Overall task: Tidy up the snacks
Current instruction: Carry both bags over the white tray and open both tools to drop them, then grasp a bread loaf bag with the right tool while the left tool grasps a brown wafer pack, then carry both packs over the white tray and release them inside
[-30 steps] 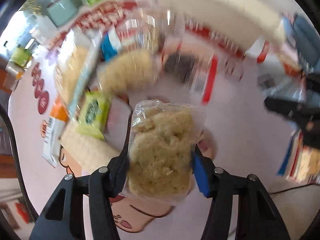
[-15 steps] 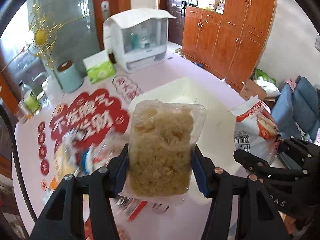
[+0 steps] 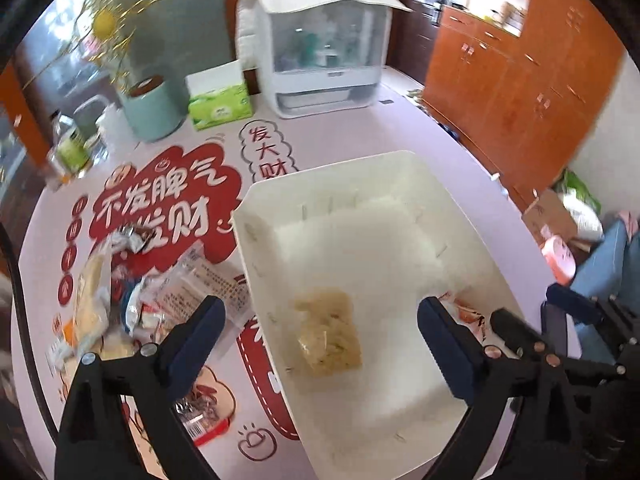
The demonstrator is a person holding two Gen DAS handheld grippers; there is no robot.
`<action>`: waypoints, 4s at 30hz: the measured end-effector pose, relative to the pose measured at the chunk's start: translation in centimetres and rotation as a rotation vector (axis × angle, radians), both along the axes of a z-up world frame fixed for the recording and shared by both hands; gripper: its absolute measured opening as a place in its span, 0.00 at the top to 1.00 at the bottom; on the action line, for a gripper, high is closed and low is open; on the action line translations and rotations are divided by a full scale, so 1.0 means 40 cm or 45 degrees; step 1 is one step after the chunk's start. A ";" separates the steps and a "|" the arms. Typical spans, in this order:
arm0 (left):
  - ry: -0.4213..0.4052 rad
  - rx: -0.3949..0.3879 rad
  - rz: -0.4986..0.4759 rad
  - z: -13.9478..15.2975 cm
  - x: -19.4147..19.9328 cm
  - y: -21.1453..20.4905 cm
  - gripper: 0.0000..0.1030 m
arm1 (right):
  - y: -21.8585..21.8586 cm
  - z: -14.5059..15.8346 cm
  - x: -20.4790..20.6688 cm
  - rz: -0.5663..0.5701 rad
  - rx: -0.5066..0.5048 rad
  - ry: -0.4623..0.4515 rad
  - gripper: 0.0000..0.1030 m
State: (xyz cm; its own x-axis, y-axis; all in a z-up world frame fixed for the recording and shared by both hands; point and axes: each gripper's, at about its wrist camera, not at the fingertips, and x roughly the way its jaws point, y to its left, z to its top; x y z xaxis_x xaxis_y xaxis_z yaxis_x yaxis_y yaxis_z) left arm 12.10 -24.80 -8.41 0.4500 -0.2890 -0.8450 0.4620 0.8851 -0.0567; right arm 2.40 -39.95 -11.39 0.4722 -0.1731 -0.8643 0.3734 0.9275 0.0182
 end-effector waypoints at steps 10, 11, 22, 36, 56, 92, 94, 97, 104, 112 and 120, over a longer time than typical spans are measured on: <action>-0.047 -0.008 0.096 0.056 -0.043 0.082 0.05 | 0.041 0.017 -0.011 0.149 0.070 -0.055 0.22; -0.049 -0.012 0.101 0.061 -0.049 0.089 0.05 | 0.048 0.023 -0.015 0.160 0.073 -0.066 0.22; -0.077 0.014 0.197 0.122 -0.134 0.185 0.05 | 0.108 0.093 -0.071 0.221 0.072 -0.161 0.22; -0.133 0.057 0.583 0.173 -0.141 0.629 0.05 | 0.323 0.159 0.015 0.472 0.090 -0.244 0.23; 0.245 0.097 0.660 -0.263 0.106 0.971 0.05 | 0.797 -0.106 0.597 0.670 0.226 0.057 0.23; 0.134 0.183 0.681 -0.239 0.040 0.892 0.48 | 0.776 -0.026 0.544 0.737 0.394 -0.151 0.88; 0.048 0.162 0.670 -0.170 0.027 0.870 0.48 | 0.750 0.019 0.507 0.725 0.391 -0.202 0.88; -0.071 0.128 0.644 -0.070 0.009 0.834 0.48 | 0.704 0.084 0.445 0.703 0.390 -0.273 0.88; -0.251 0.029 0.497 0.118 -0.031 0.684 0.48 | 0.550 0.223 0.248 0.621 0.344 -0.442 0.88; -0.328 -0.038 0.228 0.195 -0.056 0.379 0.47 | 0.311 0.300 0.039 0.407 0.150 -0.534 0.87; -0.265 -0.042 0.072 0.187 -0.039 0.108 0.47 | 0.103 0.276 -0.042 0.204 0.030 -0.493 0.87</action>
State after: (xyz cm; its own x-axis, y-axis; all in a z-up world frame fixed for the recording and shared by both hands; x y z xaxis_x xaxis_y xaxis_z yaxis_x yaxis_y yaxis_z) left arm 10.53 -20.48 -0.94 0.6302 -0.2840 -0.7226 0.4162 0.9093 0.0056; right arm 0.73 -35.84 -0.35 0.7825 -0.0533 -0.6204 0.1858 0.9709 0.1510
